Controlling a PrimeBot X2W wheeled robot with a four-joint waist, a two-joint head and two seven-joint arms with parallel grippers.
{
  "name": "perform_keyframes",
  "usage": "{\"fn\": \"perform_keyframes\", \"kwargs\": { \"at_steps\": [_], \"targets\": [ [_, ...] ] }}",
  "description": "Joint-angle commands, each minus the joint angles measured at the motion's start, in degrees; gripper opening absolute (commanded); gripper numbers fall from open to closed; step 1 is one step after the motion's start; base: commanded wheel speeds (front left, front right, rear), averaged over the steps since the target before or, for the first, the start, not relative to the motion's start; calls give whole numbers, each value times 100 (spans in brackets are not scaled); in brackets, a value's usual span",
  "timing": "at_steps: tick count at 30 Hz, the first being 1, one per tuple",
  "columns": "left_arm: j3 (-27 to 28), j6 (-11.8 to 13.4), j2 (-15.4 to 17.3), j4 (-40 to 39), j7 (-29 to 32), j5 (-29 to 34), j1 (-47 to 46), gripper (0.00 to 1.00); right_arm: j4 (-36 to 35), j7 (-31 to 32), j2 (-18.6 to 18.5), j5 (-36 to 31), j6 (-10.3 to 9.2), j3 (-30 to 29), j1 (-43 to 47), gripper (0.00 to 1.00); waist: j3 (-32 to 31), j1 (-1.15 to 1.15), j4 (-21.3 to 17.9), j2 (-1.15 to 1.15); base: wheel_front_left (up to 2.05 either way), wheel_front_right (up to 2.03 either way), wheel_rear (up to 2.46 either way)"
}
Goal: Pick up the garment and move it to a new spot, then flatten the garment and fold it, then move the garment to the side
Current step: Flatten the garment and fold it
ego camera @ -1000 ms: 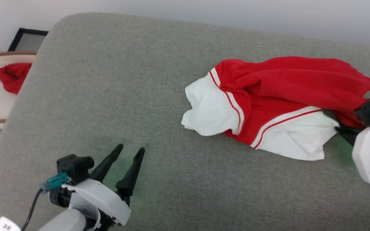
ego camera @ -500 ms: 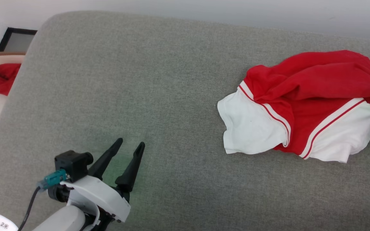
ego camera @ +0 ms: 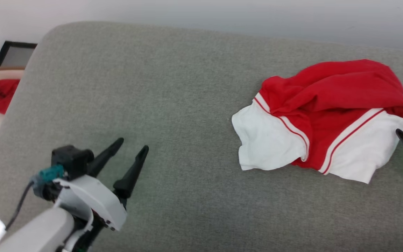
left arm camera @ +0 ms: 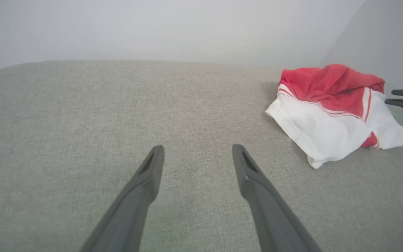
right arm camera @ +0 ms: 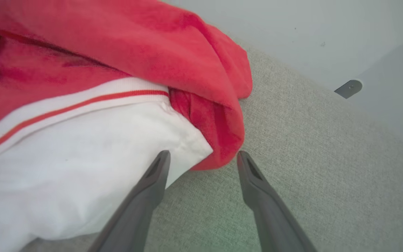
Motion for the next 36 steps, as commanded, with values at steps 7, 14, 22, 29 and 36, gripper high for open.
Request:
{"fn": "perform_keyframes", "kwargs": {
  "at_steps": [7,14,22,29,36],
  "targets": [
    [-288,-418,444,-300,1049,342,-829,100,-581,-613,169,247,-8,-783,642,100,-242,0,-413,0,0,0,0],
    [-933,-1143,216,-106,2481,769,-1981,100,-1287,-817,388,102,-8,-1614,1118,100,-253,0,-771,0,0,0,0],
    [-1724,-1456,-756,381,3586,845,-2883,100,-2014,-544,782,-307,-7,-2239,1581,100,-79,0,-1087,0,0,0,0],
    [-2172,-1496,-1465,1099,4091,755,-3286,100,-2321,-377,1107,-530,-7,-2482,1789,100,90,0,-1249,0,0,0,0],
    [-2329,-1407,-1852,1571,4191,775,-3410,100,-2416,-335,1270,-660,-7,-2600,1815,100,196,0,-1353,0,0,0,0]
  ]
}}
